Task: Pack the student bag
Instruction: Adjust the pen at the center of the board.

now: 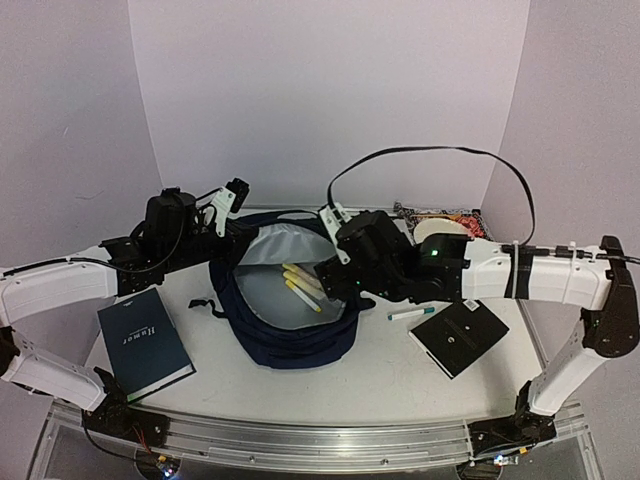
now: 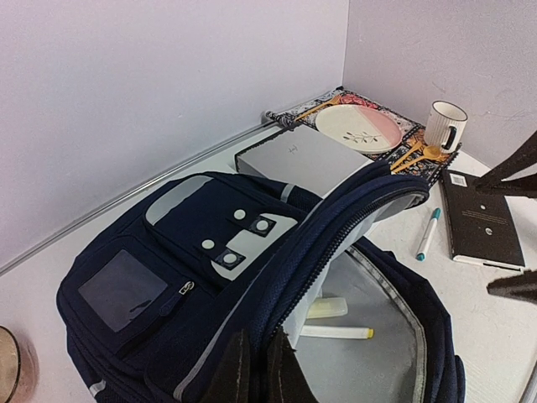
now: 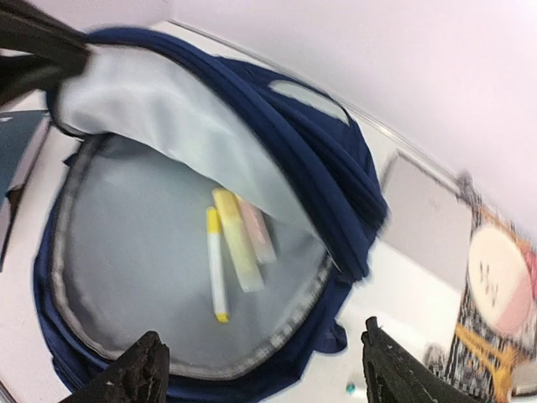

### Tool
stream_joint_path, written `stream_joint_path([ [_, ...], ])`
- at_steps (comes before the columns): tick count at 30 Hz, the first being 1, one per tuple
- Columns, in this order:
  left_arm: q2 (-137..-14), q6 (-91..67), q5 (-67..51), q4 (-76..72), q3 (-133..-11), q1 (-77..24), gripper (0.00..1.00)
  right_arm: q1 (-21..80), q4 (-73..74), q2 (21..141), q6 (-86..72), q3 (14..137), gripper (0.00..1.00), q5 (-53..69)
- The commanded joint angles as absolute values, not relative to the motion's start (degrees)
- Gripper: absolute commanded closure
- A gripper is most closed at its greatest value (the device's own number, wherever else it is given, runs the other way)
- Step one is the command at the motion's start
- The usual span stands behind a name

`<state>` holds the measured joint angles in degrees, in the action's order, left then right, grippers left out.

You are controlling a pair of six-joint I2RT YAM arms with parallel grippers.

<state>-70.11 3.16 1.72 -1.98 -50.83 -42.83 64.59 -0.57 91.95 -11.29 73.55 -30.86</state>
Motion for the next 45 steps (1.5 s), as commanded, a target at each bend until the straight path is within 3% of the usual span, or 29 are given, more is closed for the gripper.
stream_joint_path([
  [1,-67.1,3.2,3.1,-9.5,-52.0,-43.2,1.00,59.7,6.9,85.2,-30.8,69.5,0.20,-31.8],
  [13,-66.6,3.3,2.9,-9.5,-52.0,-43.3,1.00,47.3,16.6,84.9,-56.8,62.0,0.22,-23.2],
  [25,-65.9,3.8,3.7,-9.5,-51.9,-43.4,1.00,40.1,17.8,99.0,-63.1,64.3,0.31,-18.0],
  [37,-65.4,4.3,3.9,-9.5,-51.8,-43.4,1.00,36.4,16.5,105.9,-66.3,64.2,0.40,-16.3],
  [45,-65.3,4.3,3.6,-9.5,-51.9,-43.4,1.00,35.6,13.7,108.6,-67.6,63.9,0.51,-14.3],
])
